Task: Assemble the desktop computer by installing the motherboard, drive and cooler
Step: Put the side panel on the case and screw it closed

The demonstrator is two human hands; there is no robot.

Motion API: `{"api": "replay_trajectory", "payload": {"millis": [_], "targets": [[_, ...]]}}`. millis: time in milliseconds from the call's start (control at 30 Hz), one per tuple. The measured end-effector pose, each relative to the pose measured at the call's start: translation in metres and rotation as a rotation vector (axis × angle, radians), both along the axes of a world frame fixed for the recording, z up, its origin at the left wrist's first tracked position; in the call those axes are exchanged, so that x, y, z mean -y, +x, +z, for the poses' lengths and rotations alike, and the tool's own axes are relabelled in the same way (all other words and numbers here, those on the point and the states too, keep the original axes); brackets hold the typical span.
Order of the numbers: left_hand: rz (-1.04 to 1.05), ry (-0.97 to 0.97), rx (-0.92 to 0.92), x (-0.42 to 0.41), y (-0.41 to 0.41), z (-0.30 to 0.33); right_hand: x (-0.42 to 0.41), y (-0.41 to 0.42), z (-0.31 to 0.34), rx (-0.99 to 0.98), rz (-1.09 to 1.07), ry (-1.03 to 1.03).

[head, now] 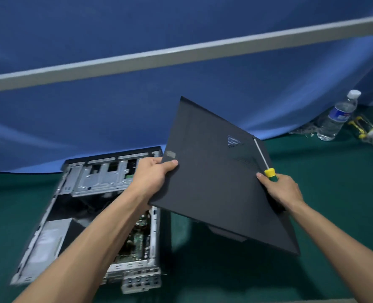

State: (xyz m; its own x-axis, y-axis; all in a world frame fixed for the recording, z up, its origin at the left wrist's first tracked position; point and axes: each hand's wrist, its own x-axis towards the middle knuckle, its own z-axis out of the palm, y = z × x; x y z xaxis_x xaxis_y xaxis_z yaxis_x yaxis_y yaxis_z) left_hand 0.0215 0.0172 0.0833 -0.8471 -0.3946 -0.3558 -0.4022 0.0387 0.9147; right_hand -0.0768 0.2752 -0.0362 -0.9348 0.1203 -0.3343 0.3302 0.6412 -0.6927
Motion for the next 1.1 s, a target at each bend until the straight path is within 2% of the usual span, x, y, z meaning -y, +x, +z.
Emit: {"api": "replay_trajectory", "payload": {"millis": [167, 267, 467, 633, 800, 900, 1100], "targets": [[-0.004, 0.023, -0.044, 0.081, 0.05, 0.009, 0.06, 0.038, 0.013, 0.096, -0.062, -0.191], [-0.021, -0.023, -0.096, 0.132, 0.084, 0.005, 0.099, 0.07, 0.022, 0.037, -0.075, -0.142], [0.002, -0.592, -0.201, 0.217, 0.142, -0.022, 0.169, 0.124, 0.043, -0.087, -0.095, 0.071], [0.047, -0.783, 0.057, 0.273, 0.169, -0.065, 0.219, 0.153, 0.052, -0.175, -0.042, 0.24], [0.033, -0.879, 0.279, 0.309, 0.187, -0.106, 0.262, 0.159, 0.041, -0.141, 0.04, 0.325], [-0.014, -0.946, 0.36, 0.322, 0.191, -0.122, 0.277, 0.156, 0.026, -0.087, 0.076, 0.356], [-0.036, -1.061, 0.399, 0.339, 0.191, -0.135, 0.296, 0.142, 0.004, -0.026, 0.147, 0.36]]}}
